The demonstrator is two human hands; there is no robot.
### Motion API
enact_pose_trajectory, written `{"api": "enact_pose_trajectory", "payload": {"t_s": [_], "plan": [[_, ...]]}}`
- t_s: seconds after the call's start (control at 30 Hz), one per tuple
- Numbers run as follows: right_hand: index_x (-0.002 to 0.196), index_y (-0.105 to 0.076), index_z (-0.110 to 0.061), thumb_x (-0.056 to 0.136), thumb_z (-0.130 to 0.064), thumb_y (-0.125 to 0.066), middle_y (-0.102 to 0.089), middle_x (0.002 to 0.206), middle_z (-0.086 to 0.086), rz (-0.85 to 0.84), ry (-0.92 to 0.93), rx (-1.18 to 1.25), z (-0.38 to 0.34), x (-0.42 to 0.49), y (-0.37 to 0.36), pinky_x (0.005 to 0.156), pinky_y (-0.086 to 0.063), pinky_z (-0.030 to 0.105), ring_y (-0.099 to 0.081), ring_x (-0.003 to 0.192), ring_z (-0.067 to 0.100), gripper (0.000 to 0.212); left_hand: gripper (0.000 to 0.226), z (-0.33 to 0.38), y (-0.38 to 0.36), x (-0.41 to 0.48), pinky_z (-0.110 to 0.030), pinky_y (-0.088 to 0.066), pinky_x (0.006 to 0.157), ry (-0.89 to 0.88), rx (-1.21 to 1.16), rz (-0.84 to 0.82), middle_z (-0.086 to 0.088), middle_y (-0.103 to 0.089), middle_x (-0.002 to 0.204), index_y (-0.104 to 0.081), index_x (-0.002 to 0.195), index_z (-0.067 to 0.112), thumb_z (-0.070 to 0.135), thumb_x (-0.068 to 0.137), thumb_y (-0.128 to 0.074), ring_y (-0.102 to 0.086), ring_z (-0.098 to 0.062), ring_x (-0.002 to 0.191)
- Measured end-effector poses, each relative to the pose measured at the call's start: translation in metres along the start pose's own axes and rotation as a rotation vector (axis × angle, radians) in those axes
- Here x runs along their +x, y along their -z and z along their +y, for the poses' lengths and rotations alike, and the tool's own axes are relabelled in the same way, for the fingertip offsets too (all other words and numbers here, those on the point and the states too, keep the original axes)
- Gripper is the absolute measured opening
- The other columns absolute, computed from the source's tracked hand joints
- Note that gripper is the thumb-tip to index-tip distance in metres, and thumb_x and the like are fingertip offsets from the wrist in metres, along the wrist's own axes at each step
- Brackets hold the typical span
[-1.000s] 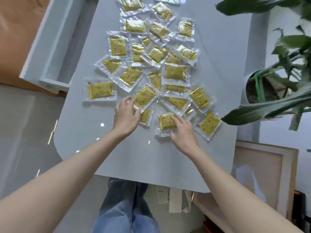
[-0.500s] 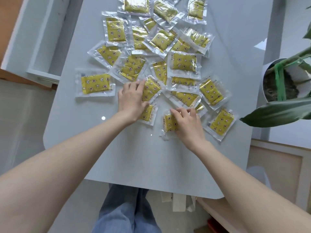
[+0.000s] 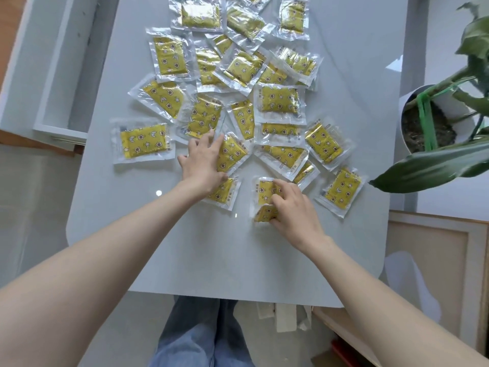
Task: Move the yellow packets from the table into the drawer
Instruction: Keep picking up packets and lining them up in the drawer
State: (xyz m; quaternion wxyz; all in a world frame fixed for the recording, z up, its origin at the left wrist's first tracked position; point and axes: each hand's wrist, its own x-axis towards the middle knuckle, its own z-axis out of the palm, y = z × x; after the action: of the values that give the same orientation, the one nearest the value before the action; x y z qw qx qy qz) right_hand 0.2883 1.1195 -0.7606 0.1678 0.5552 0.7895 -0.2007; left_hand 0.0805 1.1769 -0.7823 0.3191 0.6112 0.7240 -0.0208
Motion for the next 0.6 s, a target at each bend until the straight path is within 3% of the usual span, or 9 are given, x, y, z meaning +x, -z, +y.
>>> {"api": "enact_pose_trajectory", "payload": {"t_s": [0.1, 0.23, 0.4, 0.5, 0.6], "plan": [[0.110, -0.060, -0.010, 0.080, -0.018, -0.068, -0.023, 0.156, 0.007, -0.085, -0.014, -0.035, 0.001, 0.005, 0.002, 0.106, -0.033, 0.038, -0.022, 0.141, 0.028, 0.032, 0.092, -0.004, -0.006, -0.008, -0.049, -0.033, 0.103, -0.022, -0.029, 0.025, 0.002, -0.017, 0.155, -0.026, 0.147, 0.032, 0.029, 0.072, -0.080, -0.019, -0.026, 0.137], [0.118, -0.059, -0.015, 0.081, -0.016, -0.067, -0.021, 0.157, 0.006, -0.095, -0.043, -0.023, -0.004, 0.006, 0.003, 0.111, -0.025, 0.039, -0.017, 0.142, 0.030, 0.038, 0.091, -0.007, -0.013, -0.017, -0.046, -0.035, 0.103, -0.037, -0.016, 0.014, -0.001, -0.016, 0.155, -0.025, 0.146, 0.033, 0.025, 0.074, -0.079, -0.025, -0.030, 0.134], [0.108, -0.064, -0.015, 0.072, -0.011, -0.072, -0.051, 0.126, 0.006, 0.028, -0.060, 0.047, -0.011, 0.000, -0.006, 0.099, -0.035, 0.035, -0.041, 0.122, 0.028, 0.036, 0.090, -0.005, -0.011, -0.024, -0.046, -0.026, 0.105, -0.060, 0.098, -0.004, 0.000, -0.029, 0.146, -0.023, 0.146, 0.034, 0.031, 0.074, -0.078, -0.032, -0.028, 0.129], [0.103, -0.060, -0.015, 0.070, -0.007, -0.070, -0.051, 0.107, 0.004, 0.036, -0.057, 0.082, -0.014, -0.003, -0.011, 0.092, -0.036, 0.032, -0.050, 0.100, 0.026, 0.035, 0.088, -0.004, -0.010, -0.023, -0.051, -0.019, 0.113, -0.092, 0.135, 0.006, -0.003, -0.035, 0.138, -0.024, 0.145, 0.031, 0.039, 0.074, -0.076, -0.031, -0.028, 0.128], [0.102, -0.051, -0.017, 0.070, -0.008, -0.068, -0.046, 0.099, 0.002, 0.017, -0.085, 0.088, -0.015, -0.004, -0.009, 0.087, -0.037, 0.032, -0.048, 0.089, 0.024, 0.038, 0.085, -0.002, -0.011, -0.020, -0.043, -0.028, 0.105, -0.101, 0.123, 0.038, -0.006, -0.039, 0.128, -0.029, 0.143, 0.027, 0.047, 0.073, -0.073, -0.035, -0.026, 0.121]]}}
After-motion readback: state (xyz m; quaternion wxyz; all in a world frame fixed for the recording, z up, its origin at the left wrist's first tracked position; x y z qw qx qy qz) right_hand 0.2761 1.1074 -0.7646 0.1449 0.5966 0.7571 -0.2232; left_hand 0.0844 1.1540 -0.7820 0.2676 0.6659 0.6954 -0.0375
